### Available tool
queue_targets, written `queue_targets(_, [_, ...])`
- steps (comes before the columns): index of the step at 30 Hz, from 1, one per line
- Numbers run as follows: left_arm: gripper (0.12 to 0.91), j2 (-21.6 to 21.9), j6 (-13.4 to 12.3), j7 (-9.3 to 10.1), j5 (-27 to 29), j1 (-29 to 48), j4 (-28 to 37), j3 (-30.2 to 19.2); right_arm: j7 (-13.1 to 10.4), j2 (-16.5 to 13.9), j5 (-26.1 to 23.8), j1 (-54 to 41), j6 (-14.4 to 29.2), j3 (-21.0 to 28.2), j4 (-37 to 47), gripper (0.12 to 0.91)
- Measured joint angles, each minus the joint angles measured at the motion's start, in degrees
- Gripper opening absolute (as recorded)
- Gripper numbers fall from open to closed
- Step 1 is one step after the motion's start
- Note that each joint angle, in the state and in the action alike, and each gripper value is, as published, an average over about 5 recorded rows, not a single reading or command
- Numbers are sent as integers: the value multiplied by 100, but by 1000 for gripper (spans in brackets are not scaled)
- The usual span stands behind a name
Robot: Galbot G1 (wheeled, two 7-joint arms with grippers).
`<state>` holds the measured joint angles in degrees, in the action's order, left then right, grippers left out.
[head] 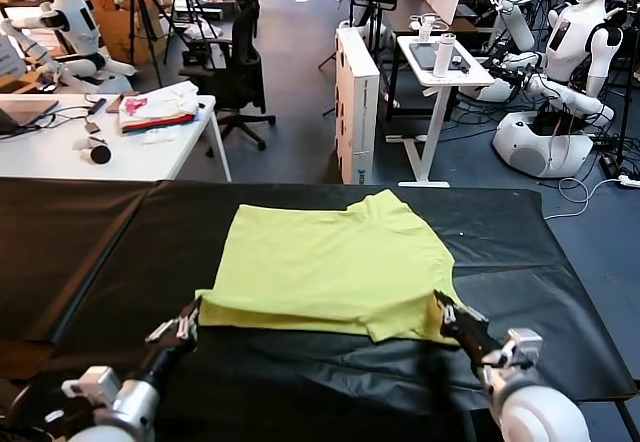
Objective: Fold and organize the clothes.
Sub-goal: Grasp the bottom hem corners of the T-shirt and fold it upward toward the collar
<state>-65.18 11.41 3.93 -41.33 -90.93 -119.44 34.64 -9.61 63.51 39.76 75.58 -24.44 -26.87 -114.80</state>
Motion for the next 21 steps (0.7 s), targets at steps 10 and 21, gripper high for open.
queue_targets(10, [147, 106, 66, 2, -7, 608, 597, -182, -19, 19, -66, -532, 9, 305, 615, 138])
queue_targets(21, [147, 102, 43, -57, 61, 946, 1047, -301, 151, 168, -67, -632, 122, 356, 876, 138])
